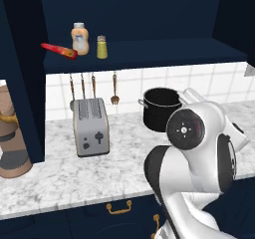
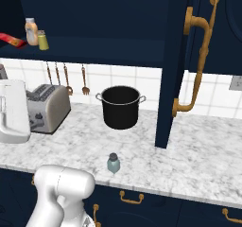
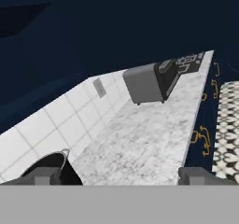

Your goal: Put the shaker and condiment bottle from the counter next to their counterparts in the cabinet.

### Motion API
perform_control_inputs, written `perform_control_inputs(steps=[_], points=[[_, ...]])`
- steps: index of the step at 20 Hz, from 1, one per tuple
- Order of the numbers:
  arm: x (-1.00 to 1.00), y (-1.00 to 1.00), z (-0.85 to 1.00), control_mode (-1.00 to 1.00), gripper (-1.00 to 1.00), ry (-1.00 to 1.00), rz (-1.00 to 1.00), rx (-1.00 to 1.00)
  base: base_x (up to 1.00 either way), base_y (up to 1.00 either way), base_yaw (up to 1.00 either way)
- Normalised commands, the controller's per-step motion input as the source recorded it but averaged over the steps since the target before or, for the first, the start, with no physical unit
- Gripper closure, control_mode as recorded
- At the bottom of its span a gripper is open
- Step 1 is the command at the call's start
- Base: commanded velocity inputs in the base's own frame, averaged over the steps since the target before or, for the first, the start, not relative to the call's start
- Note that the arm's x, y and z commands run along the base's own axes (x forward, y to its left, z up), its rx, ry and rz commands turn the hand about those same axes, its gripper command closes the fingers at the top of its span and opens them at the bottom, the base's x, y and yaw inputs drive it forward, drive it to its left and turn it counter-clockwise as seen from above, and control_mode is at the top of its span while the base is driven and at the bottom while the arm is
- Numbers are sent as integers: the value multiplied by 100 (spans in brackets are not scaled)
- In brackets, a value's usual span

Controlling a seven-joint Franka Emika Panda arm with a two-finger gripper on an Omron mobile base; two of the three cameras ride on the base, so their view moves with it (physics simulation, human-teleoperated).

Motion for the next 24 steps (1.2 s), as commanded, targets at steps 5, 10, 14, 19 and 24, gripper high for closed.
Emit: perform_control_inputs(steps=[5,10,14,19,24], points=[[0,-53,-63,-100,-100,-1,0,0,0,0,0],[-4,-40,-69,-100,-100,-5,0,0,0,0,0],[0,-17,-71,-100,-100,-6,0,0,0,0,0],[0,-8,-83,-100,-100,-7,-1,0,0,0,0],[0,-4,-95,-100,-100,-7,-1,-1,0,0,0]])
